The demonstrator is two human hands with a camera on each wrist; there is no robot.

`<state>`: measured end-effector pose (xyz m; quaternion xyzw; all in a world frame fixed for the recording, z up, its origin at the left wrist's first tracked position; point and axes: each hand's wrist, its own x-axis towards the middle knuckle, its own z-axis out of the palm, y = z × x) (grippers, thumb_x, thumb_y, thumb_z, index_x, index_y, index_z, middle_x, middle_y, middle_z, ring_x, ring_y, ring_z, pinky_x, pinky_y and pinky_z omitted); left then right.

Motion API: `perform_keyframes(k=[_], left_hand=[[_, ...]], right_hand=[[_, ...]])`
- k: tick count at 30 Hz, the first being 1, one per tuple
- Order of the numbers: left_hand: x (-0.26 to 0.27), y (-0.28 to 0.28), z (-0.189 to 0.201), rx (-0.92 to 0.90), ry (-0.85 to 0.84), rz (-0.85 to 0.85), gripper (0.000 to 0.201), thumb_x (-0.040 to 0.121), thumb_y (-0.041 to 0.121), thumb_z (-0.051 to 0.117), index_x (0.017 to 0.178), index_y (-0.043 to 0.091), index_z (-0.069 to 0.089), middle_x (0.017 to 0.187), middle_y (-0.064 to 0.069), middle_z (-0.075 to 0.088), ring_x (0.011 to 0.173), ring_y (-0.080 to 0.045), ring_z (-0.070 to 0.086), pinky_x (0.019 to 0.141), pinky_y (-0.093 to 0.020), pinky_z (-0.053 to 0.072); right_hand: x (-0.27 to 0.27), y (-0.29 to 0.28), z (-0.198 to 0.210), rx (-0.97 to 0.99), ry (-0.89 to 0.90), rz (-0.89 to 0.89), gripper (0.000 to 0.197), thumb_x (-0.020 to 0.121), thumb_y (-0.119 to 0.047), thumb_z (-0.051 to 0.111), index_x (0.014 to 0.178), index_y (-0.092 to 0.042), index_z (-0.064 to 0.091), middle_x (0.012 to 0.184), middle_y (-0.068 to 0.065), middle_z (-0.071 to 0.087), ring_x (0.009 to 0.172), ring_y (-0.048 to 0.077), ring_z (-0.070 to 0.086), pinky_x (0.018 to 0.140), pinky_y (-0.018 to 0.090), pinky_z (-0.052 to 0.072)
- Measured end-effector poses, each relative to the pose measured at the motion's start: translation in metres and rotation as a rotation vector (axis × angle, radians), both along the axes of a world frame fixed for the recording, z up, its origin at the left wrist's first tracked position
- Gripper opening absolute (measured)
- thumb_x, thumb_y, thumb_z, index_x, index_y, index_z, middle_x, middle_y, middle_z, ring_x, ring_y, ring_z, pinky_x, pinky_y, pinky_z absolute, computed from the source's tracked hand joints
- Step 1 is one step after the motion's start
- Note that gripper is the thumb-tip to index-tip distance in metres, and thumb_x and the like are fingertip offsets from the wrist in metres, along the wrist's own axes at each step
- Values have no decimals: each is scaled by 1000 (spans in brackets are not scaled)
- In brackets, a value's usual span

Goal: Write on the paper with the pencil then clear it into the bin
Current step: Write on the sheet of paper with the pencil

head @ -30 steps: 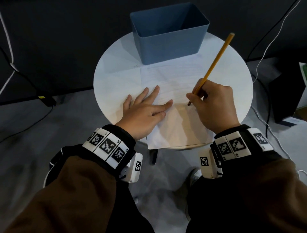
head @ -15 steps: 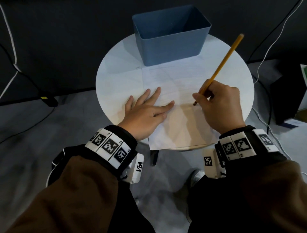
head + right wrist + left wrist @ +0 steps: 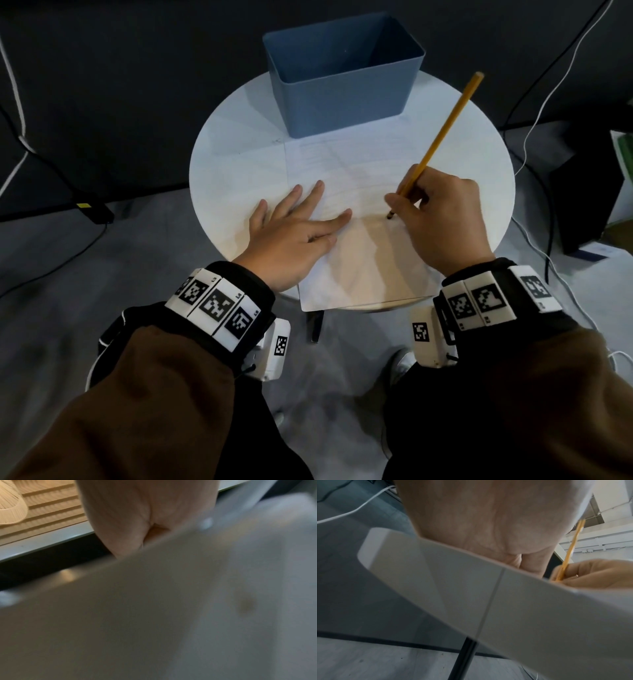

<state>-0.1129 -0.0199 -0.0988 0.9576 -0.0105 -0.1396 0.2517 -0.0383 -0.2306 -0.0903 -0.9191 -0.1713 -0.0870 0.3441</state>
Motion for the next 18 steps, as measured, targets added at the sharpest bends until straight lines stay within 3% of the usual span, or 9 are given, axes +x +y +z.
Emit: perform_keyframes(k=[3,9,15,18], left_hand=[[0,2,-1,1,-5,-1,39,105,48,31,137,70,30,162,25,-10,149,-1,-16,118,-45,-15],[2,0,-2,13,-7,1,37,105,50,31,135,71,30,162,26,-11,149,-1,-16,118,-46,-14],[0,1,0,-11,-10,3,39,105,47,32,136,70,31,162,26,-10,149,-1,-16,118,-45,-15],[0,1,-1,-14,-15,1,40,105,47,33,137,69,32,162,26,-10,149,-1,-16,118,-45,-15]], right_hand=[[0,-3,2,15,-4,-35,17,92,-28,73,79,-24,63,67,-19,58,64,2,56,69,35,54],[-14,23,-5,5,-2,145,16,92,-30,71,82,-23,62,70,-13,64,66,7,60,64,37,53],[3,-9,0,-16,1,-70,15,92,-28,72,81,-22,63,70,-18,61,67,8,60,72,38,55],[8,-21,2,-11,2,-134,16,92,-27,73,80,-23,63,69,-18,60,65,4,58,69,25,50]])
